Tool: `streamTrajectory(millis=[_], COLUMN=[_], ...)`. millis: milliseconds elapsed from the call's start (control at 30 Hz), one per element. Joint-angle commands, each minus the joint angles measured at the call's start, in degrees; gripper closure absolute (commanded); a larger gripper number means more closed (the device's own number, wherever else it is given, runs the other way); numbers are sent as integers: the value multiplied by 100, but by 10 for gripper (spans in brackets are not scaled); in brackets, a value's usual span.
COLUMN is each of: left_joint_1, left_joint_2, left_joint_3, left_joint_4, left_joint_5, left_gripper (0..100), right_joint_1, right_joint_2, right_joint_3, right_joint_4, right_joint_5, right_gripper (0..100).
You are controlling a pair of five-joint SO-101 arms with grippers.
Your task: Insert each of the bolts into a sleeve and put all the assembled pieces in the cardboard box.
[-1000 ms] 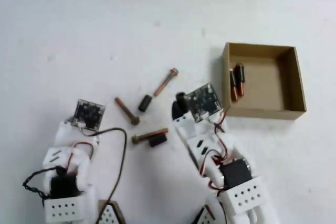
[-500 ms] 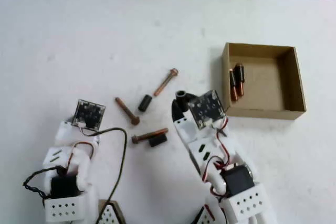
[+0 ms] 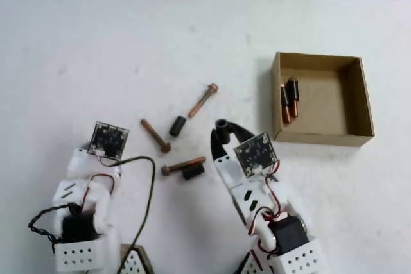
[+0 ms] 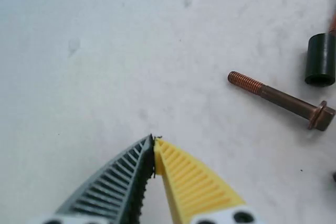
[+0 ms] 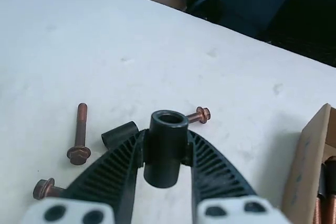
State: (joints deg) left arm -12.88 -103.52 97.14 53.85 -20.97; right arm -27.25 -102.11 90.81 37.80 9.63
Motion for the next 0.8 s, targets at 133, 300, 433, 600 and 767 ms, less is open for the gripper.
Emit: streamTrajectory(millis=[133, 300, 433, 600, 767], left_joint_1=[532, 708, 716, 743, 927], left_joint_2=[-57, -57, -57, -57, -31], left_joint_3=[-18, -18, -18, -229, -580], left_joint_4=[158, 264, 220, 211, 290], left_joint_5=[-527, -563, -571, -580, -870], left_gripper=[969, 969, 969, 969, 969], right_joint_1=[4, 31, 31, -4, 31], right_joint_2=[-57, -92, -92, -92, -92], right_joint_3=[624, 607, 607, 607, 607], right_joint_4=[-813, -980, -980, -1007, -1499], right_joint_5=[-44, -35, -35, -79, -316], right_gripper=[981, 981, 981, 981, 981])
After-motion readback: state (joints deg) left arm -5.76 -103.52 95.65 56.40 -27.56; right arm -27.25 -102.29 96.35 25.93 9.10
